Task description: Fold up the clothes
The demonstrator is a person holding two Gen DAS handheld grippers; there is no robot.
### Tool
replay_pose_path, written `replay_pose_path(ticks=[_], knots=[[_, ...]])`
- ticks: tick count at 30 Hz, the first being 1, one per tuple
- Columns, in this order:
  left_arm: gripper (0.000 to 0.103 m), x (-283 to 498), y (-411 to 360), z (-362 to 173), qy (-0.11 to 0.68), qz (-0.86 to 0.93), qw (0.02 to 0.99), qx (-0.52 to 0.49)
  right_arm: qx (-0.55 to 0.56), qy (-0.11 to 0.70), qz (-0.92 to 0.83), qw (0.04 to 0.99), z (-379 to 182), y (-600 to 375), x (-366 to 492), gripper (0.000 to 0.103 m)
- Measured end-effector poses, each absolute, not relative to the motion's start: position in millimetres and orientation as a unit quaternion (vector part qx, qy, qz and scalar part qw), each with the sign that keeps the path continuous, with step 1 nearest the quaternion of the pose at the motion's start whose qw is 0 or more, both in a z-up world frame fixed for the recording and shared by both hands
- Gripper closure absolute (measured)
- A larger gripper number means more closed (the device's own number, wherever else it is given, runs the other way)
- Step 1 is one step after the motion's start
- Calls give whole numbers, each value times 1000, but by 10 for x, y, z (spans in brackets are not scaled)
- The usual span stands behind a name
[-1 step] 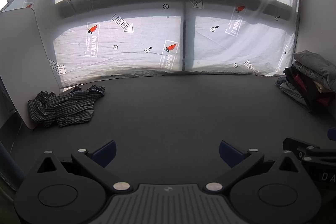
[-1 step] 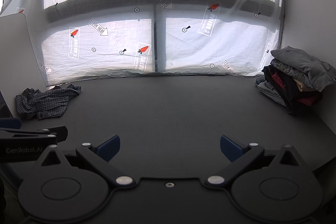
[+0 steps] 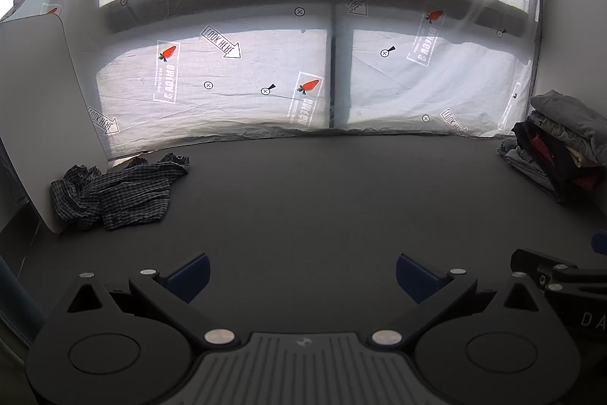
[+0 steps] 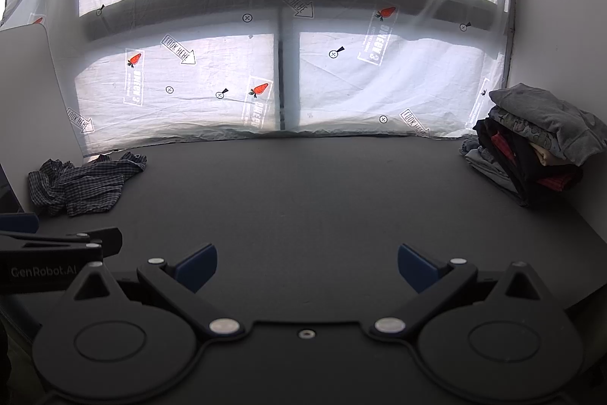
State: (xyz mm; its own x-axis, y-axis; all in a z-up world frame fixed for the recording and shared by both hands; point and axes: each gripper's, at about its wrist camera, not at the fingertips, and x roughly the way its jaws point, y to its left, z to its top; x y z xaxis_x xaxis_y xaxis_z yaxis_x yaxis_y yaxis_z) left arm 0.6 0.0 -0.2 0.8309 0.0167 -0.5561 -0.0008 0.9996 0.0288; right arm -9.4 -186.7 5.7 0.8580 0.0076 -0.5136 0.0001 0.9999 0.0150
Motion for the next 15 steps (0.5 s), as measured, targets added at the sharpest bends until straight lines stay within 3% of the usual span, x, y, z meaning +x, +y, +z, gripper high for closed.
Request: replay_pose_path(ticks=[15], knots=[[0, 42, 16, -24, 289, 8, 957, 15, 7, 263, -1, 965, 42, -1849, -67, 0]])
